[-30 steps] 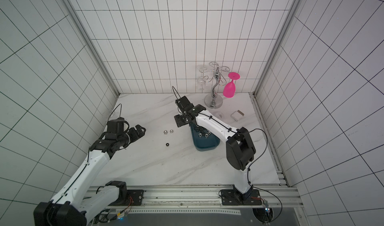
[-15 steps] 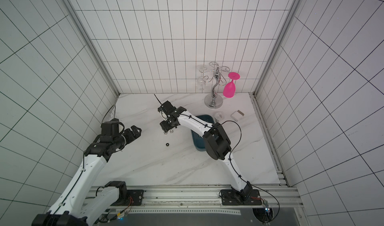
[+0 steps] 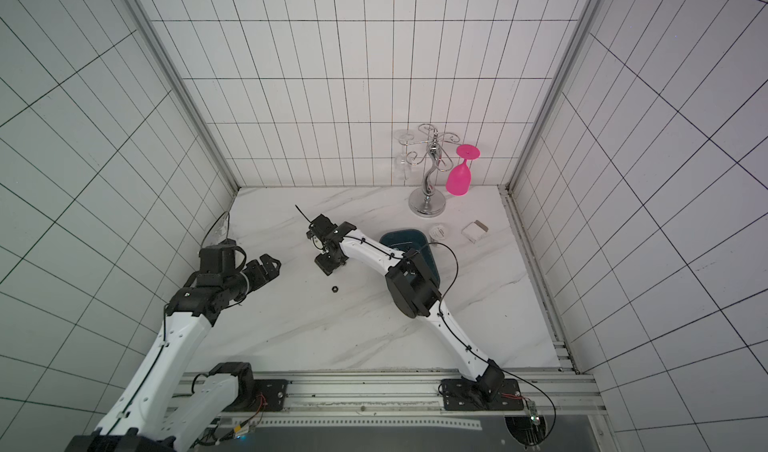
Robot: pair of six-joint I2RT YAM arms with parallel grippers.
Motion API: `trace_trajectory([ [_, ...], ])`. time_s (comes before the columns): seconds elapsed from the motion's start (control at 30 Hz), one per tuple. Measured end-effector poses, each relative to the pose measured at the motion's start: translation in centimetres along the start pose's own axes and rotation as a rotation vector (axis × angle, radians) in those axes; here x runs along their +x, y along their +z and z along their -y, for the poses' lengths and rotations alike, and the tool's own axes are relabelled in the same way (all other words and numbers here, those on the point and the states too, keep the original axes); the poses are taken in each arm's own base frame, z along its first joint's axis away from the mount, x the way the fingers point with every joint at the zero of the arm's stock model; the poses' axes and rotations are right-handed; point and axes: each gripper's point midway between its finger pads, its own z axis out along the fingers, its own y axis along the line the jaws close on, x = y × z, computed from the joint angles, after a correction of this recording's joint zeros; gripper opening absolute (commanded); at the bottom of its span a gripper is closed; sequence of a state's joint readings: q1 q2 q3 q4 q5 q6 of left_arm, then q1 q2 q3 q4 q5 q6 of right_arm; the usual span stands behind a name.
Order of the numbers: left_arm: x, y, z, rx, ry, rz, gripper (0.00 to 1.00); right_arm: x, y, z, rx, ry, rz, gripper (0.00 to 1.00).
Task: Put the nuts on the desktop into the storage box
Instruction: Pick up the nut from the center of the board, then place the nut in the storage box.
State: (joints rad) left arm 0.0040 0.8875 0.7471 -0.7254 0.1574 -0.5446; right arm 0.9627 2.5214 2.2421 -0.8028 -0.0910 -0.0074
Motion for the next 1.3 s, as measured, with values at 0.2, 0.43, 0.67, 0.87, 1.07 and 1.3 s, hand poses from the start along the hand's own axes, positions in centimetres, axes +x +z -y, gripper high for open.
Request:
trace_trajectory([
  [0.2,0.1,0.0,-0.1,-0.003,0.006,-0.004,0.98,0.4,0.0,0.3,0.014,-0.001,-0.02,0.28],
  [0.43,0.0,0.0,-0.2,-0.005,0.007,-0.003,0.98,0.4,-0.1,0.2,0.014,0.013,-0.011,0.18],
  [0.67,0.0,-0.1,0.1,0.006,0.008,-0.004,0.98,-0.2,-4.0,0.2,0.01,0.055,0.052,0.18],
  [0.87,-0.4,-0.1,0.9,0.034,0.005,-0.012,0.98,-2.0,-14.1,1.8,0.024,0.137,0.24,0.19],
  [1.07,-0.4,0.5,1.6,0.065,-0.031,-0.034,0.98,3.9,-19.3,8.6,0.115,0.339,0.265,0.19],
  [1.3,-0.1,1.7,3.5,0.114,-0.038,-0.047,0.98,16.3,-16.6,13.2,0.194,0.552,0.045,0.21],
])
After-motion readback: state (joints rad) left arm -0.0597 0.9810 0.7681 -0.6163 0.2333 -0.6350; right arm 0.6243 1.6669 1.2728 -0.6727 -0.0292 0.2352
